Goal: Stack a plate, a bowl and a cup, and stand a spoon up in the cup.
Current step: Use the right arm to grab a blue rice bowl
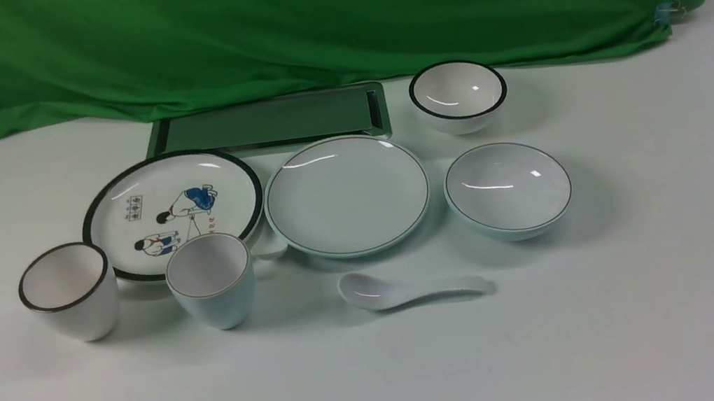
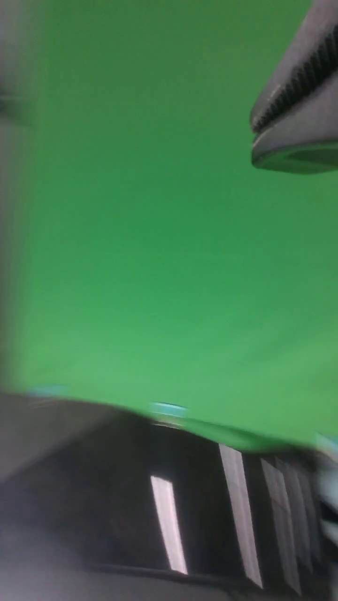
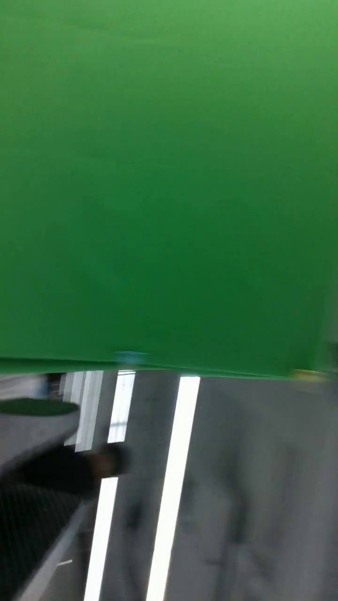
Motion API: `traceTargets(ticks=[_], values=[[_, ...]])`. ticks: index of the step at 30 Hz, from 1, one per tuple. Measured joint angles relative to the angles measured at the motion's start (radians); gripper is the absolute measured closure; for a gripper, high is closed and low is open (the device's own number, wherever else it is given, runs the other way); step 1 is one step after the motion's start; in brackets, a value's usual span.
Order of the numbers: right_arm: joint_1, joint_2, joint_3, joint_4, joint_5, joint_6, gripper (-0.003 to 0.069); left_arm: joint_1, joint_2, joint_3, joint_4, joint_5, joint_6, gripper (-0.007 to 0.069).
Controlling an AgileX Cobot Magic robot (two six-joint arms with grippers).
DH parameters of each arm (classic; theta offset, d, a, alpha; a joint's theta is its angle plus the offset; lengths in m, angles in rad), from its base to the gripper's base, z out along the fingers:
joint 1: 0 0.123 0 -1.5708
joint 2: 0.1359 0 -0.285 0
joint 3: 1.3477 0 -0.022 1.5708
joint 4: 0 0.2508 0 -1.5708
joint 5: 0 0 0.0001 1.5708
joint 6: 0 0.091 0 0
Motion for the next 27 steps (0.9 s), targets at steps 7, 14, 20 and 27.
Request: traceTargets(ticks=[7,14,20,27], values=[[0.000,0.041,-0.121,0.000,0.082,0.015,0.0471,0.000,-0.001,-0.085,0.062,-0.104,-0.123,0.0653],[-0.001,0.308,-0.460,0.000,0.351,-0.076,0.0644,0.000,0.217,-0.421,0.219,0.349,-0.096,0.0653],[0.001,0.590,-0.656,0.000,0.644,-0.199,0.0645,0.000,0.454,-0.476,0.262,0.492,-0.096,0.0653],[0.127,0.940,-0.726,0.028,1.094,-0.123,0.0645,0.000,0.667,-0.486,0.273,0.524,-0.188,0.0653]])
